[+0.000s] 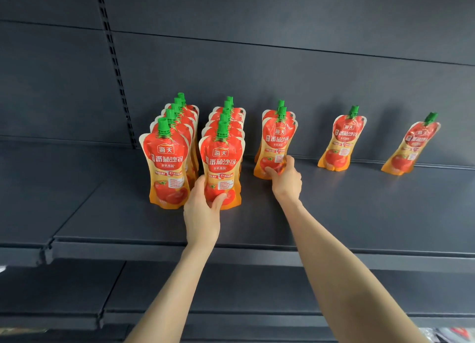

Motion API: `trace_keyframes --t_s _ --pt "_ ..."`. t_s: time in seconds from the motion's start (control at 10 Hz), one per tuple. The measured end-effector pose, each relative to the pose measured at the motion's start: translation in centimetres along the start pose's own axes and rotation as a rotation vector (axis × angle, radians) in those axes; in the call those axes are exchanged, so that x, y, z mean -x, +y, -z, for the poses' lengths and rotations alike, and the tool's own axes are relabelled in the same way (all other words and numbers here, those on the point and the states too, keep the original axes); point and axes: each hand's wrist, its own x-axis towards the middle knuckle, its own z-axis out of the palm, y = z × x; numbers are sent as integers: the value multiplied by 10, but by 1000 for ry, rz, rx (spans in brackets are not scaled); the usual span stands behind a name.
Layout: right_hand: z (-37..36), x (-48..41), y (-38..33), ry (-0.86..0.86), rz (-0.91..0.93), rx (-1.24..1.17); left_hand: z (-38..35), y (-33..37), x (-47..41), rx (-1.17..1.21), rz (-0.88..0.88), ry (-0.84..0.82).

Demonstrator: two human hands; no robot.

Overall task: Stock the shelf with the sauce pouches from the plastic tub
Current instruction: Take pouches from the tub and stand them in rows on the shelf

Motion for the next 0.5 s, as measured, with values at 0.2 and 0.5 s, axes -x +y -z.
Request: trace_keyframes --t_s 0.2,0.5 --pt "-2 -6 0 -7 -8 1 -1 0 0 7 7 0" --pt "-1 -5 1 -32 -7 -15 1 2 1 4 14 -7"
